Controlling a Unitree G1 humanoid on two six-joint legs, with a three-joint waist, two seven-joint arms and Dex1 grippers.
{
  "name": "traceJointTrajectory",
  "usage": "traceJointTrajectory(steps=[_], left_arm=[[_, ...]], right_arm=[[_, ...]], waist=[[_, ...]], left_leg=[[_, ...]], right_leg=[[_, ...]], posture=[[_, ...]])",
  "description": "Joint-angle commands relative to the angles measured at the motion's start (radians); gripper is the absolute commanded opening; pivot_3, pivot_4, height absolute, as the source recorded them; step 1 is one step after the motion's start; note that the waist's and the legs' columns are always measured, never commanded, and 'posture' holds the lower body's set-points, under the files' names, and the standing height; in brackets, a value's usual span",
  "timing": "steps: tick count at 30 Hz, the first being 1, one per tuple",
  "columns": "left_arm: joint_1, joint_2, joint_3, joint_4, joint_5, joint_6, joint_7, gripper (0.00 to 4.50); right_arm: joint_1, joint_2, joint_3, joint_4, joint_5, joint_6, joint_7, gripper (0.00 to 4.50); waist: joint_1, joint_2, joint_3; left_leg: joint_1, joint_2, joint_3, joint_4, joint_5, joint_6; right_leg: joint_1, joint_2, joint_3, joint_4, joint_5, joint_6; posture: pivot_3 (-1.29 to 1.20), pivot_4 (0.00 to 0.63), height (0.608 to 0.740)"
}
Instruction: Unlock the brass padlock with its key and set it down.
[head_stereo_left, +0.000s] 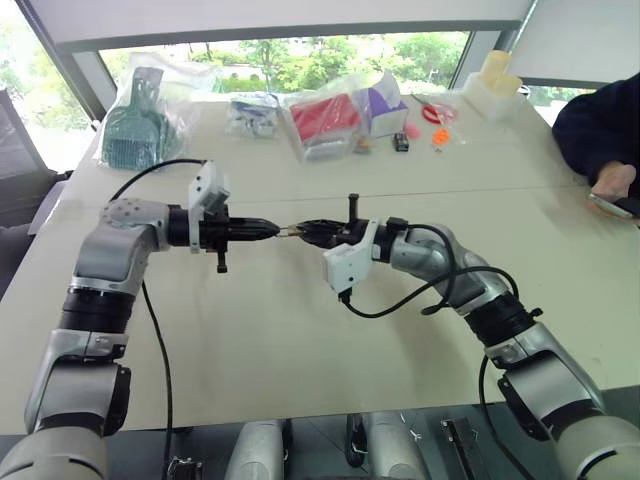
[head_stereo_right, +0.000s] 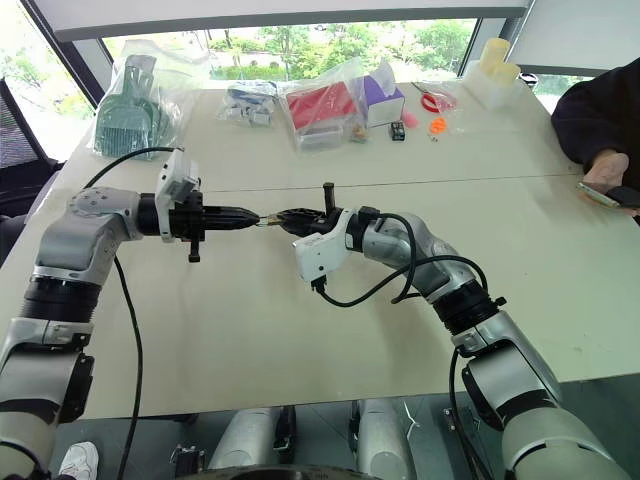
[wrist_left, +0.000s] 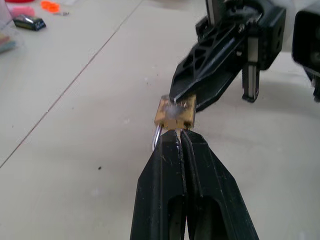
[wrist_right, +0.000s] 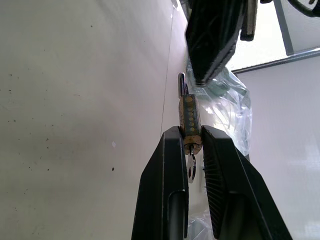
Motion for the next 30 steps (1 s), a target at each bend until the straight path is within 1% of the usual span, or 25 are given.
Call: traceJointTrajectory(steps=[1, 4, 9, 13, 21, 25, 30], left_arm=[[0.0, 0.006, -0.006, 0.023, 0.022, -0.045, -0.007, 0.05], [-0.01, -0.007, -0.014, 0.06, 0.036, -0.07, -0.006, 0.05], [-0.042, -0.052, -0.001, 0.145, 0.07, -0.132, 0.042, 0.05], [-0.057, -0.069, 0.014, 0.174, 0.062, -0.132, 0.052, 0.05], [-0.059, -0.058, 0.03, 0.201, 0.061, -0.147, 0.07, 0.05], [-0.057, -0.06, 0.061, 0.205, 0.045, -0.135, 0.102, 0.05], [-0.022, -0.028, 0.064, 0.185, 0.061, -0.141, 0.097, 0.05]], right_arm=[[-0.016, 0.004, -0.024, -0.039, 0.025, -0.002, 0.001, 0.0], [-0.017, 0.005, -0.024, -0.041, 0.026, -0.002, 0.004, 0.0], [-0.017, 0.008, -0.024, -0.046, 0.029, 0.0, 0.008, 0.0], [-0.014, 0.01, -0.025, -0.05, 0.03, 0.003, 0.01, 0.0], [-0.006, 0.016, -0.022, -0.051, 0.028, 0.012, 0.01, 0.0], [0.001, 0.02, -0.018, -0.042, 0.025, 0.013, 0.008, 0.0], [0.0, 0.012, -0.011, 0.051, -0.02, -0.003, -0.037, 0.0]], waist=[[0.0, 0.0, 0.0], [0.0, 0.0, 0.0], [0.004, 0.0, 0.0], [0.002, 0.0, 0.0], [0.001, 0.0, 0.0], [0.001, 0.0, 0.0], [0.0, 0.0, 0.0]], left_leg=[[0.0, 0.0, 0.0, 0.0, 0.0, 0.0], [0.0, 0.0, 0.0, 0.0, 0.0, 0.0], [0.0, 0.0, 0.0, 0.0, 0.0, 0.0], [0.0, 0.0, 0.0, 0.0, 0.0, 0.0], [0.0, 0.0, 0.0, 0.0, 0.0, 0.0], [0.0, 0.0, 0.0, 0.0, 0.0, 0.0], [0.0, 0.0, 0.0, 0.0, 0.0, 0.0]], right_leg=[[0.0, 0.0, 0.0, 0.0, 0.0, 0.0], [0.0, 0.0, 0.0, 0.0, 0.0, 0.0], [0.0, 0.0, 0.0, 0.0, 0.0, 0.0], [0.0, 0.0, 0.0, 0.0, 0.0, 0.0], [0.0, 0.0, 0.0, 0.0, 0.0, 0.0], [0.0, 0.0, 0.0, 0.0, 0.0, 0.0], [0.0, 0.0, 0.0, 0.0, 0.0, 0.0]], posture=[[0.0, 0.15, 0.74], [0.0, 0.15, 0.74], [0.0, 0.15, 0.74], [0.0, 0.15, 0.74], [0.0, 0.15, 0.74], [0.0, 0.15, 0.74], [0.0, 0.15, 0.74]])
